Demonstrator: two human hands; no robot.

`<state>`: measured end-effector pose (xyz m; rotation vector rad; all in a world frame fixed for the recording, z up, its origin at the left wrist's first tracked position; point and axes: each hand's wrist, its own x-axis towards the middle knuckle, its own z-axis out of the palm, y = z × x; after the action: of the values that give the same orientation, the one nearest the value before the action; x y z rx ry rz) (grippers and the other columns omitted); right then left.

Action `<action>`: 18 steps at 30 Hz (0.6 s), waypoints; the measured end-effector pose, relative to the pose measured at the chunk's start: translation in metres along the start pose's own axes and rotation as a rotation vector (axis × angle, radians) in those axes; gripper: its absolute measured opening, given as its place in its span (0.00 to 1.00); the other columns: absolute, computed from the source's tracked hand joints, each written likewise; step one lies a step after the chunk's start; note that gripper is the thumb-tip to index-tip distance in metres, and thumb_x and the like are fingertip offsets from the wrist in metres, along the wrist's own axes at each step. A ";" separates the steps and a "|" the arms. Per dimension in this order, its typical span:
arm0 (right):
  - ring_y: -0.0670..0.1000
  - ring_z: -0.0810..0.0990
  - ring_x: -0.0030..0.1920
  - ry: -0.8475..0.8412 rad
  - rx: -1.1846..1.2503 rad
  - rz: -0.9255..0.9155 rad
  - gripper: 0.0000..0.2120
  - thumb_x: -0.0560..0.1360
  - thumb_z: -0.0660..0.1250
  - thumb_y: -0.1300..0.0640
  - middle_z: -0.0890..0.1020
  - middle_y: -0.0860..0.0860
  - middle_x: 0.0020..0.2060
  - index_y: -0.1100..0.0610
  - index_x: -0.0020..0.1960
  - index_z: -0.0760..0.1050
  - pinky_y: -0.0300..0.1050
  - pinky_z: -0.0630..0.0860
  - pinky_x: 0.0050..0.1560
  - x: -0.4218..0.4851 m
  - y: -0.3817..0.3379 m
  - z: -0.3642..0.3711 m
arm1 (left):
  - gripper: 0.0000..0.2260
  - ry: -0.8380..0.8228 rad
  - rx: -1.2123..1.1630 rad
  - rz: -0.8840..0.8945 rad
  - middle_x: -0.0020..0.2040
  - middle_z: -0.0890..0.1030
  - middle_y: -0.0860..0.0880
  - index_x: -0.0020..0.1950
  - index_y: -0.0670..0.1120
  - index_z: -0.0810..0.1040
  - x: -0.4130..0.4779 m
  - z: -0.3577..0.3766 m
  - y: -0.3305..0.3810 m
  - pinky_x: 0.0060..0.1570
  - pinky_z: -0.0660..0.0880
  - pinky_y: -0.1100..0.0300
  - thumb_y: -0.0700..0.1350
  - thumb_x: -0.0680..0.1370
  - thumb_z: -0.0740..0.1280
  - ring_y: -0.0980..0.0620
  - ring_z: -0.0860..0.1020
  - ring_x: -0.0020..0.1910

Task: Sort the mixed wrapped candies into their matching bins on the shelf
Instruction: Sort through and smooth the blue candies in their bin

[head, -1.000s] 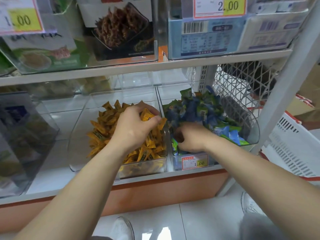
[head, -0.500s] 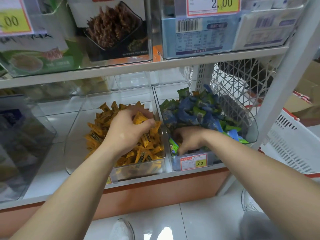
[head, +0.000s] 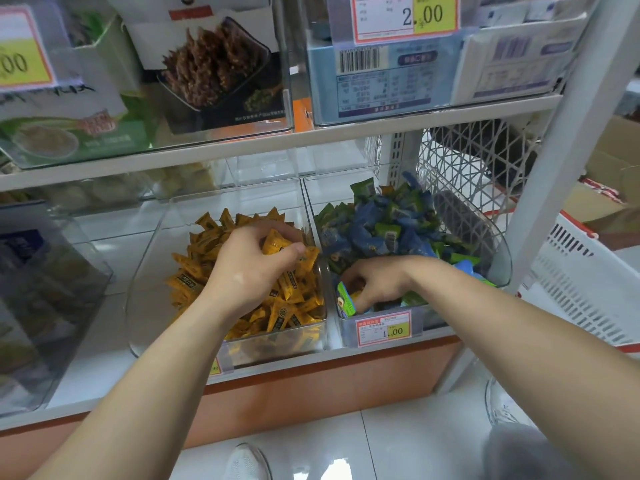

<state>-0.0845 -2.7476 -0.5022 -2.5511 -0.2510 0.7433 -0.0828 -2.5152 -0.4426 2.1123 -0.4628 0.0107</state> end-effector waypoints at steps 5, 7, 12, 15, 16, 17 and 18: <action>0.42 0.80 0.37 0.134 0.091 -0.028 0.12 0.71 0.76 0.50 0.81 0.46 0.44 0.49 0.53 0.80 0.38 0.77 0.35 -0.005 0.000 -0.008 | 0.04 -0.009 -0.016 0.000 0.47 0.84 0.53 0.49 0.55 0.82 0.000 0.000 0.001 0.50 0.81 0.46 0.51 0.76 0.73 0.56 0.84 0.42; 0.41 0.81 0.30 0.205 0.207 -0.041 0.10 0.71 0.77 0.48 0.80 0.43 0.38 0.47 0.50 0.80 0.35 0.74 0.27 -0.007 0.003 -0.013 | 0.04 -0.005 -0.019 0.006 0.46 0.84 0.54 0.49 0.54 0.82 0.000 0.000 0.002 0.50 0.81 0.46 0.50 0.76 0.72 0.57 0.84 0.42; 0.50 0.81 0.27 0.461 0.501 -0.065 0.13 0.72 0.76 0.45 0.82 0.48 0.47 0.47 0.52 0.79 0.40 0.77 0.27 -0.009 0.005 -0.022 | 0.03 0.018 -0.063 -0.006 0.44 0.85 0.53 0.48 0.54 0.82 0.002 0.002 0.004 0.49 0.82 0.47 0.49 0.76 0.73 0.54 0.84 0.42; 0.46 0.81 0.27 0.619 0.706 -0.066 0.14 0.72 0.76 0.48 0.81 0.52 0.53 0.51 0.55 0.79 0.39 0.77 0.27 -0.011 0.004 -0.026 | 0.03 0.035 -0.164 -0.037 0.47 0.84 0.47 0.48 0.52 0.81 0.002 0.007 0.005 0.42 0.83 0.52 0.47 0.76 0.73 0.51 0.85 0.39; 0.46 0.81 0.29 0.649 0.762 -0.054 0.16 0.73 0.76 0.48 0.80 0.52 0.54 0.54 0.57 0.79 0.39 0.78 0.28 -0.012 0.003 -0.026 | 0.04 0.041 -0.216 -0.048 0.49 0.83 0.46 0.48 0.50 0.81 0.002 0.010 0.006 0.41 0.83 0.55 0.45 0.76 0.73 0.50 0.85 0.39; 0.46 0.82 0.30 0.668 0.810 -0.041 0.18 0.73 0.76 0.49 0.80 0.54 0.54 0.56 0.59 0.79 0.40 0.79 0.29 -0.013 0.003 -0.027 | 0.04 0.046 -0.277 -0.058 0.51 0.82 0.44 0.49 0.48 0.80 0.003 0.012 0.006 0.42 0.83 0.56 0.42 0.76 0.73 0.50 0.85 0.39; 0.46 0.83 0.32 0.680 0.854 -0.032 0.20 0.73 0.75 0.49 0.80 0.55 0.54 0.58 0.61 0.79 0.41 0.79 0.29 -0.014 0.002 -0.027 | 0.05 0.049 -0.339 -0.069 0.52 0.81 0.43 0.50 0.47 0.80 0.003 0.015 0.007 0.44 0.83 0.54 0.40 0.76 0.73 0.49 0.85 0.40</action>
<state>-0.0814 -2.7640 -0.4767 -1.8122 0.2150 -0.0823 -0.0847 -2.5313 -0.4448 1.7892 -0.3359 -0.0525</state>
